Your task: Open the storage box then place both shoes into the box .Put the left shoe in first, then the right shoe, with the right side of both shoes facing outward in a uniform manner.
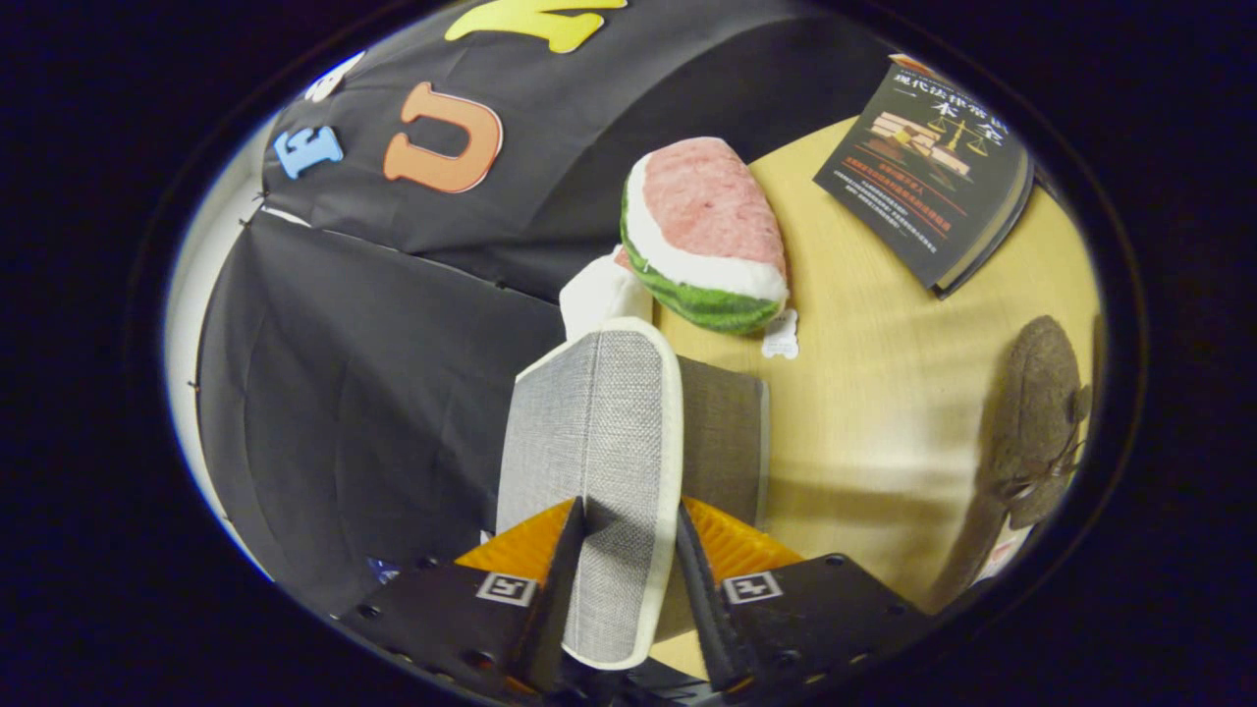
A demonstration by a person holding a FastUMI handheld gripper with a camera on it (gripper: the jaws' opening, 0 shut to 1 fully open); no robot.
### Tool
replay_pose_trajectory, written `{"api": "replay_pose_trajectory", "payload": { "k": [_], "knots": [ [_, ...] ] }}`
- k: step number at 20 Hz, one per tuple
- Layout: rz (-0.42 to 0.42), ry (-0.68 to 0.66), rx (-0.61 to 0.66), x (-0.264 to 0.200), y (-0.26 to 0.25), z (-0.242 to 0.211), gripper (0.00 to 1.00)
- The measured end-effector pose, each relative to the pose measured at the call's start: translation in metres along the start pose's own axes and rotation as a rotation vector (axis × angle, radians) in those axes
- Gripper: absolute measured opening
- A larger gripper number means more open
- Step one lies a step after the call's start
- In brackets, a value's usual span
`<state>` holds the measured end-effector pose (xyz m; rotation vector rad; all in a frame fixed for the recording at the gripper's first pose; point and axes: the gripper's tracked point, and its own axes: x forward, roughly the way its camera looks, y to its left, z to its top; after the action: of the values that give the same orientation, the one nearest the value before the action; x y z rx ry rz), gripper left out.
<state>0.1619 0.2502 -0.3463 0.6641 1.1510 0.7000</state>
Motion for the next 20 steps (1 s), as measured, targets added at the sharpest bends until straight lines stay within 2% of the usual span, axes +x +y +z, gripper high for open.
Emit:
{"api": "replay_pose_trajectory", "payload": {
  "k": [3, 4, 6, 8, 9, 12, 18, 20],
  "knots": [
    [-0.002, 0.006, -0.001, -0.004, 0.003, -0.001, 0.52],
    [0.022, -0.014, 0.039, -0.009, 0.01, 0.002, 0.49],
    [0.012, -0.005, 0.067, -0.009, 0.014, 0.004, 0.12],
    [-0.017, -0.012, 0.064, 0.007, 0.02, -0.004, 0.09],
    [-0.039, -0.008, 0.058, -0.006, 0.02, 0.002, 0.01],
    [-0.05, -0.013, 0.033, -0.014, 0.04, 0.003, 0.01],
    [0.043, -0.026, 0.083, -0.037, 0.121, 0.01, 0.01],
    [0.039, -0.031, 0.062, -0.04, 0.149, 0.011, 0.01]
  ]
}}
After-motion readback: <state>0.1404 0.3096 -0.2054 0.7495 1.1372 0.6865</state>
